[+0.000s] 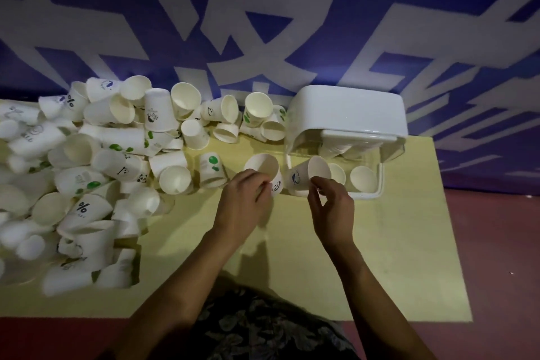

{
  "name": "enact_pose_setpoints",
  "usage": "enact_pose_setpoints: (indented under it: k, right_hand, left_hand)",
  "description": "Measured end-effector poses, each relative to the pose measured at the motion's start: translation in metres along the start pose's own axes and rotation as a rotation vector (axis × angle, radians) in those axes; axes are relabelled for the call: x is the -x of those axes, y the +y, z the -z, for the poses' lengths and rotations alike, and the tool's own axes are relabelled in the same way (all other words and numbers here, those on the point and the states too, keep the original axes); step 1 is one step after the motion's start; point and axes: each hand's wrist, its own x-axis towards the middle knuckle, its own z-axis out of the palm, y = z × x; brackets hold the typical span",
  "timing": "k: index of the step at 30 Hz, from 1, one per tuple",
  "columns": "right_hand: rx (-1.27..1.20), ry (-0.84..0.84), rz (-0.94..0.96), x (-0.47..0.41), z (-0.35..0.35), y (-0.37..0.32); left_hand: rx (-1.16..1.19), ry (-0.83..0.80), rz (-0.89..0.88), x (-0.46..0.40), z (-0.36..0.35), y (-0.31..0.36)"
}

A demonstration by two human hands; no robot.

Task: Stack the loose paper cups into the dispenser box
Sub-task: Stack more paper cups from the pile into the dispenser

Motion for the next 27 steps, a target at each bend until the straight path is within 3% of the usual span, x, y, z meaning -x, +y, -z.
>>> enact_pose_setpoints:
  k: [5, 11, 22, 27]
  right_hand:
    - [0.05, 0.106, -0.072, 0.0, 0.039, 0.05]
    - [0.132, 0.103, -0.114, -0.014, 0.077, 0.098]
    - [0.27, -0.239, -0.026, -0.038, 0.062, 0.16]
    - [0.335, -0.288, 0.025, -0.054, 0.054, 0.171]
  left_hand:
    - [0.033, -0.065, -0.064, -0.015, -0.047, 0.044]
    - [0.009, -0.136, -0.092, -0.032, -0.105, 0.075]
    - [-0.183, -0.289, 0.012, -0.049, -0.174, 0.062]
    - [-0.27, -0.371, 0.108, -0.056, -0.19, 0.053]
